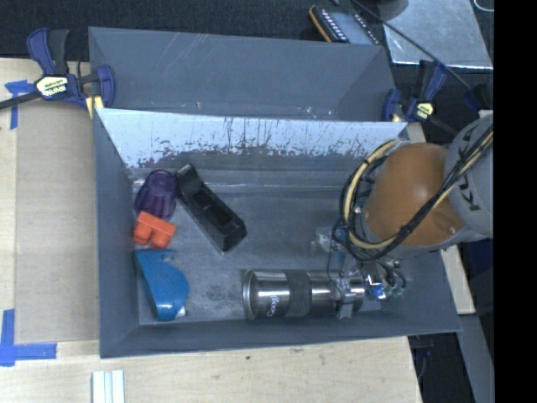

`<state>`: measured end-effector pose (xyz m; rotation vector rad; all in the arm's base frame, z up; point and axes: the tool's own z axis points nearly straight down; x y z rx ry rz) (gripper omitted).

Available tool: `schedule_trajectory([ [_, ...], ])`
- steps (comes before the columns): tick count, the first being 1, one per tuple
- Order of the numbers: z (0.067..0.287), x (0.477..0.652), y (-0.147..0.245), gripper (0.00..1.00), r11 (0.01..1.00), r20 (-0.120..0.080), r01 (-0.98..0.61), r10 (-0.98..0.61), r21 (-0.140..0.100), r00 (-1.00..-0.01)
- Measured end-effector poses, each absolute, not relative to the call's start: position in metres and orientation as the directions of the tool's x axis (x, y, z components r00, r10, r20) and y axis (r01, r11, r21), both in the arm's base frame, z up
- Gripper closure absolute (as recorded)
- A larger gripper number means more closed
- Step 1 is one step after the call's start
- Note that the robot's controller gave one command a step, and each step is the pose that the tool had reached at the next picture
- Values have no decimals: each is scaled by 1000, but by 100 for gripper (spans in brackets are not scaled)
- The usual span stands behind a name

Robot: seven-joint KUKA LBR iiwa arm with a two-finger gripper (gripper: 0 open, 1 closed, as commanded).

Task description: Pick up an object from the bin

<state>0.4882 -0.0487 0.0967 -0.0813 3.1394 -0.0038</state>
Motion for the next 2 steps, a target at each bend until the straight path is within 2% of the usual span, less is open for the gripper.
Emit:
schedule_trajectory([
  [1, 89, 497, -30, 0, 998, -4, -60, -60, -2, -998],
  [2, 101, 501, -23, 100, 998, -4, -67, -67, -1, -998],
])
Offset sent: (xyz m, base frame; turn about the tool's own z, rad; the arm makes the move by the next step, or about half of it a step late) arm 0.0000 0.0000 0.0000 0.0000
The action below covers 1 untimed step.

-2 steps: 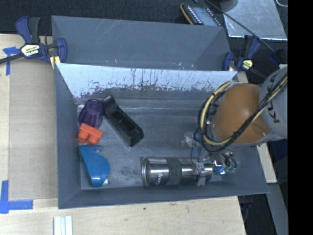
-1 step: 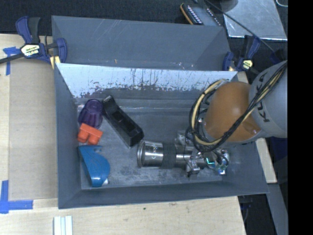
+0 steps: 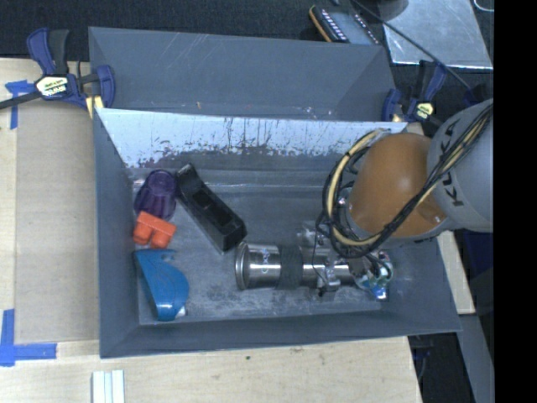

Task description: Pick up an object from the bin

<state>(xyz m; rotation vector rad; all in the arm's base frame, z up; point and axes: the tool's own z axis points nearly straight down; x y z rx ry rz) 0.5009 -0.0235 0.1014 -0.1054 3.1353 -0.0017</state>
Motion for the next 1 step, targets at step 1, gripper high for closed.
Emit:
schedule_trajectory([
  [1, 101, 501, -23, 100, 998, -5, -68, -68, -1, -998],
])
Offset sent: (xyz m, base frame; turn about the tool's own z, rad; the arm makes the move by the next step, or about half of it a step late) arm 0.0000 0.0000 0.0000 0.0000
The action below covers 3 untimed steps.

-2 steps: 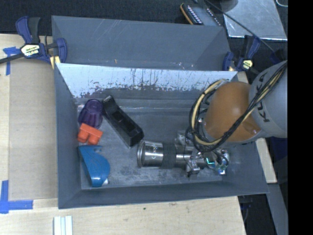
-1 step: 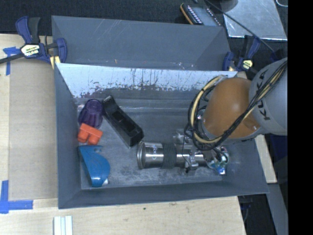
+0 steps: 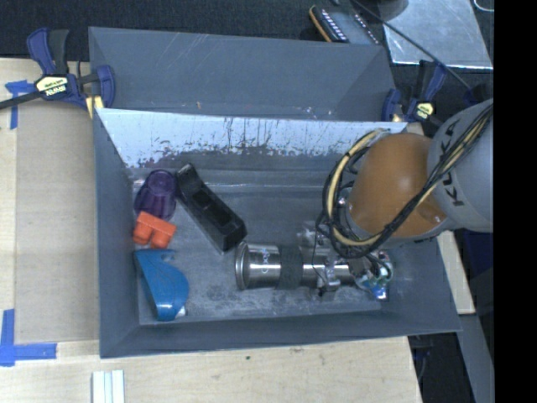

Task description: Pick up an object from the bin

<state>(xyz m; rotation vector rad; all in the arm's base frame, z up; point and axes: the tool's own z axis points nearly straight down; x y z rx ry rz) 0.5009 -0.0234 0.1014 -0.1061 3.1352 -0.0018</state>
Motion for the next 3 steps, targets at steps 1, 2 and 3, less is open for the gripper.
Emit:
schedule_trajectory([
  [1, 101, 501, -23, 100, 998, -5, -68, -68, -1, -998],
  [2, 101, 501, -23, 100, 998, -5, -68, -68, -1, -998],
  [3, 101, 501, -23, 100, 998, -5, -68, -68, -1, -998],
])
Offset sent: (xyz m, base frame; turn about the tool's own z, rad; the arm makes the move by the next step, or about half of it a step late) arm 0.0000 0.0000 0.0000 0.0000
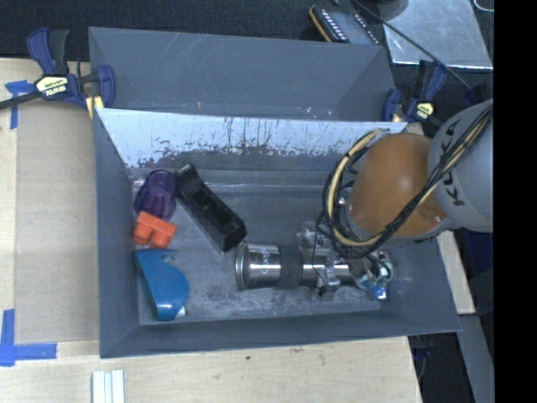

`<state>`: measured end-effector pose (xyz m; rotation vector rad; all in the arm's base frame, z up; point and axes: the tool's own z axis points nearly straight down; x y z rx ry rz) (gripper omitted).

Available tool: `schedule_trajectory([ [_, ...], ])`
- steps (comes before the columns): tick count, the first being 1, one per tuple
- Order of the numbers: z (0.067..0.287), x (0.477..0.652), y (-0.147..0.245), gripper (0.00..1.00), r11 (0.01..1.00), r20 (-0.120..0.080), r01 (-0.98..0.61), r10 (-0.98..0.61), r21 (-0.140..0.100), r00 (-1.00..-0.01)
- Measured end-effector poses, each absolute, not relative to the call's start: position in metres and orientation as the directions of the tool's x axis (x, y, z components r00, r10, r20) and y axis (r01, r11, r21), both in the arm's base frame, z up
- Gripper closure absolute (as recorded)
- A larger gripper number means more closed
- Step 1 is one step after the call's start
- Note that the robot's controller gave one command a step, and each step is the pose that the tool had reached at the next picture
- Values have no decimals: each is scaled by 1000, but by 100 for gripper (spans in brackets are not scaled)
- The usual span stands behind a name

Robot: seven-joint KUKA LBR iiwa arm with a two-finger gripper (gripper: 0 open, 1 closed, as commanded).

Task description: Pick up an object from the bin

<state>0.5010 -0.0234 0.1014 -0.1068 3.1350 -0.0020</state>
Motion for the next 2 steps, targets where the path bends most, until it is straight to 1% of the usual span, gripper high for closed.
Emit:
schedule_trajectory([
  [2, 101, 501, -23, 100, 998, -5, -68, -68, -1, -998],
])
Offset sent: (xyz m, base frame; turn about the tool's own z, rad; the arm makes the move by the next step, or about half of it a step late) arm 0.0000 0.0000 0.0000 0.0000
